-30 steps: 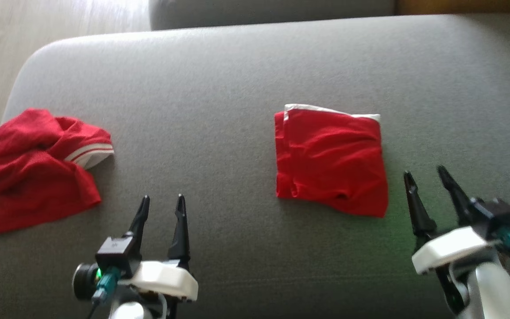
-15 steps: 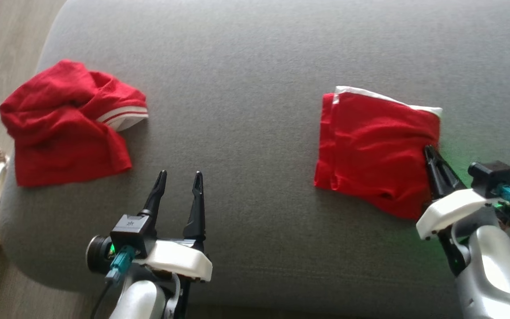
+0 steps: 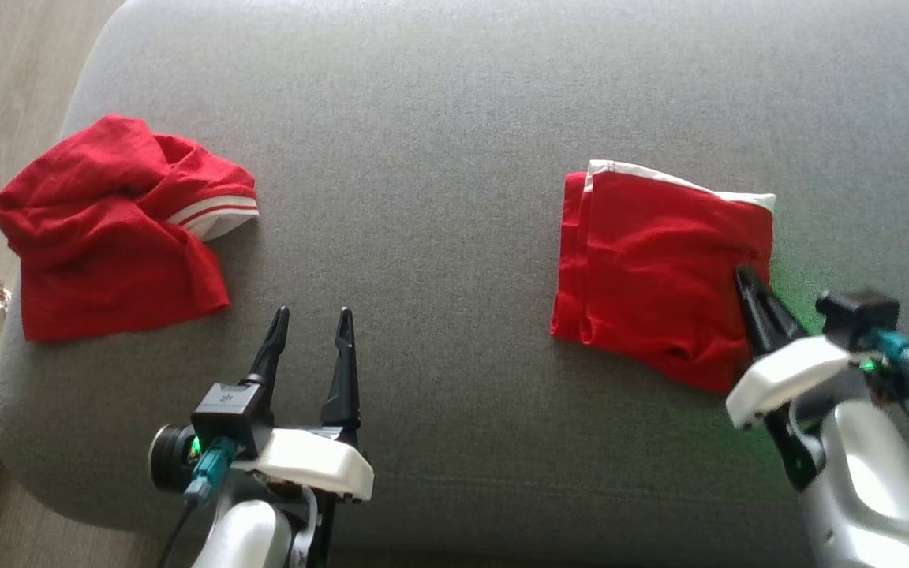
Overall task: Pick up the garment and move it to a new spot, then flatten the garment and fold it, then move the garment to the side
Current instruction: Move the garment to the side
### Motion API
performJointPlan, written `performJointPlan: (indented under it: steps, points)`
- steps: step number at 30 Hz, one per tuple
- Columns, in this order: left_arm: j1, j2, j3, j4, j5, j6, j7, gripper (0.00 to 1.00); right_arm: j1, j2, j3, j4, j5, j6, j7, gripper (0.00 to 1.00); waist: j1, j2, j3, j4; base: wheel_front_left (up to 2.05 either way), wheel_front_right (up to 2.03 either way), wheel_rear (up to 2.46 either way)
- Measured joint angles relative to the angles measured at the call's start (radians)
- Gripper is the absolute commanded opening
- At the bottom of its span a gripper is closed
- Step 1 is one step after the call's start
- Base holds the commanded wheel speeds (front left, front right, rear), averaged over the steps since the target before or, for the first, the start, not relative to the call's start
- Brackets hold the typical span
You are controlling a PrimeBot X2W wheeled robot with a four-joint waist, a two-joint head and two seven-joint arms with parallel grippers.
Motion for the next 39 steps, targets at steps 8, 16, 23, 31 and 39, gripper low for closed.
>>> performJointPlan:
  steps: [8,16,23,31,39]
  points:
    - [-0.035,0.000,-0.026,-0.007,-0.007,0.000,0.000,1.00,-0.107,-0.001,0.081,-0.060,0.014,0.000,-0.006,0.00,0.0000,0.0000,0.038,0.025,0.00,0.00,0.00]
    - [-0.064,-0.001,-0.062,-0.021,-0.027,0.019,0.000,1.00,-0.203,-0.053,0.039,0.103,-0.015,0.000,-0.006,0.00,0.0000,0.0000,0.106,0.097,0.00,0.00,0.00]
    - [-0.098,-0.001,-0.076,-0.027,-0.037,0.028,0.000,1.00,-0.264,-0.067,0.015,0.130,-0.059,0.000,-0.010,0.00,0.0000,0.0000,0.172,0.148,0.00,0.00,0.00]
    - [-0.118,-0.002,-0.101,-0.027,-0.053,0.036,0.000,1.00,-0.252,-0.057,0.022,0.035,-0.060,0.000,-0.017,0.00,0.0001,0.0000,0.180,0.150,0.00,0.00,0.00]
    - [-0.134,-0.002,-0.103,-0.028,-0.053,0.036,0.000,1.00,-0.178,-0.026,0.146,-0.091,-0.011,0.000,-0.017,0.00,0.0000,0.0000,0.171,0.149,0.00,0.00,0.00]
